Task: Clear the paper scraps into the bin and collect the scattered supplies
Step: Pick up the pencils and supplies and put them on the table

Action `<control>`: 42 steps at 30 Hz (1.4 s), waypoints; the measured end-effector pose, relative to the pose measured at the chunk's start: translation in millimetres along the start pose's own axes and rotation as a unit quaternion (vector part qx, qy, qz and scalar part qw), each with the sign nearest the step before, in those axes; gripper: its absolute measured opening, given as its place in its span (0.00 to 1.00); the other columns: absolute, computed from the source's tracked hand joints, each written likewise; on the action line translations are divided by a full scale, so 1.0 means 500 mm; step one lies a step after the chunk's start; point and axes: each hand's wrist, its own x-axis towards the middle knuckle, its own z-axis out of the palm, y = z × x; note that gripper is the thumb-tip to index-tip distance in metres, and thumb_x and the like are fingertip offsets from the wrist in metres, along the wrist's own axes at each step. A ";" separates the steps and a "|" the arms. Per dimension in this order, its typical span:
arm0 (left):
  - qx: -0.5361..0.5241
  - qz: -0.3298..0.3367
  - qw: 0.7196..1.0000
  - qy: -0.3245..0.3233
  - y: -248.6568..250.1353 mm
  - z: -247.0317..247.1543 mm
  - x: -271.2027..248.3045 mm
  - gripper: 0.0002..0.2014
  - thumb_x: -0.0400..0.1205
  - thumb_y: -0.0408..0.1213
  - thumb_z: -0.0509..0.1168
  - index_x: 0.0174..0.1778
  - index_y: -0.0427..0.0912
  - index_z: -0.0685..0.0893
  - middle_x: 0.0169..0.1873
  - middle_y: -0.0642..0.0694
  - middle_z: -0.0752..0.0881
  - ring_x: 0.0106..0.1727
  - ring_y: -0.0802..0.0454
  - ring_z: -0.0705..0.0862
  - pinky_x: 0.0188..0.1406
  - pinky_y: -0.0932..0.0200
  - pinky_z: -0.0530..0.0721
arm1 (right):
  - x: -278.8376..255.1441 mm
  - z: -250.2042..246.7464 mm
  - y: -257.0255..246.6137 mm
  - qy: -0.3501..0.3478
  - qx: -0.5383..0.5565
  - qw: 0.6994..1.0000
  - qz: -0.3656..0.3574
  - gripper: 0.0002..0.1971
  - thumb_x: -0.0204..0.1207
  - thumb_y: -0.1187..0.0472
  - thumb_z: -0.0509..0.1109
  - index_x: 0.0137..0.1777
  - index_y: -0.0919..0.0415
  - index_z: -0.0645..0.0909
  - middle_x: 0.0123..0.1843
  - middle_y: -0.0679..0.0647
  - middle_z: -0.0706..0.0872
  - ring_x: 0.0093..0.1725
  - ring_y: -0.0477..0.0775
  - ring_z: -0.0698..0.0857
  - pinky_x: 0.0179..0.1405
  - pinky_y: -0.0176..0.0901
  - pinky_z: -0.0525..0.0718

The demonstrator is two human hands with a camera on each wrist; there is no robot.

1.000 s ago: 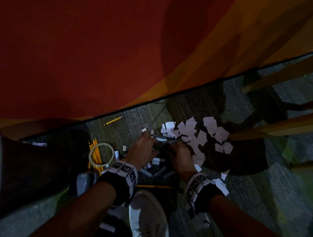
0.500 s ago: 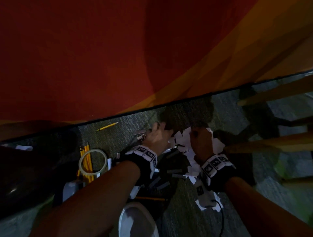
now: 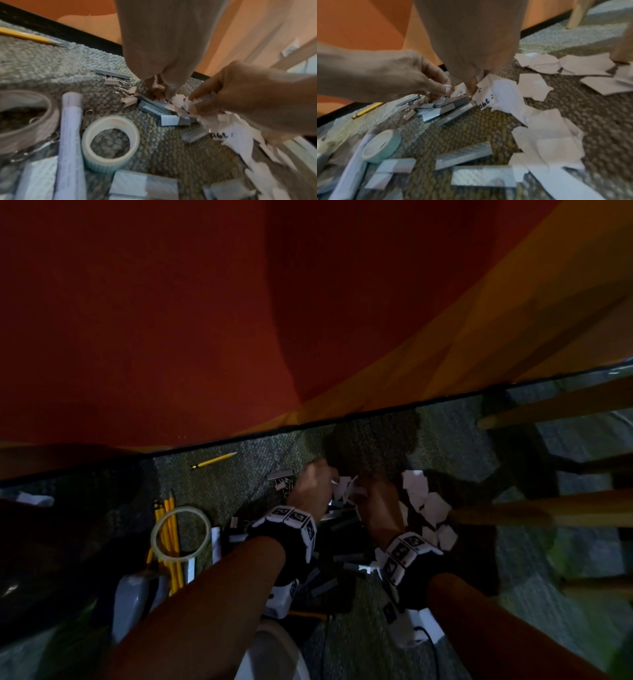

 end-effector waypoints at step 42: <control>-0.226 -0.063 0.963 0.129 0.036 -0.284 -0.103 0.07 0.78 0.39 0.77 0.37 0.40 0.90 0.26 0.50 0.85 0.28 0.60 0.85 0.25 0.63 0.82 | -0.015 -0.126 -0.109 0.004 0.227 0.973 0.037 0.04 0.72 0.65 0.79 0.38 0.57 0.90 0.35 0.57 0.90 0.38 0.51 0.87 0.40 0.44 0.83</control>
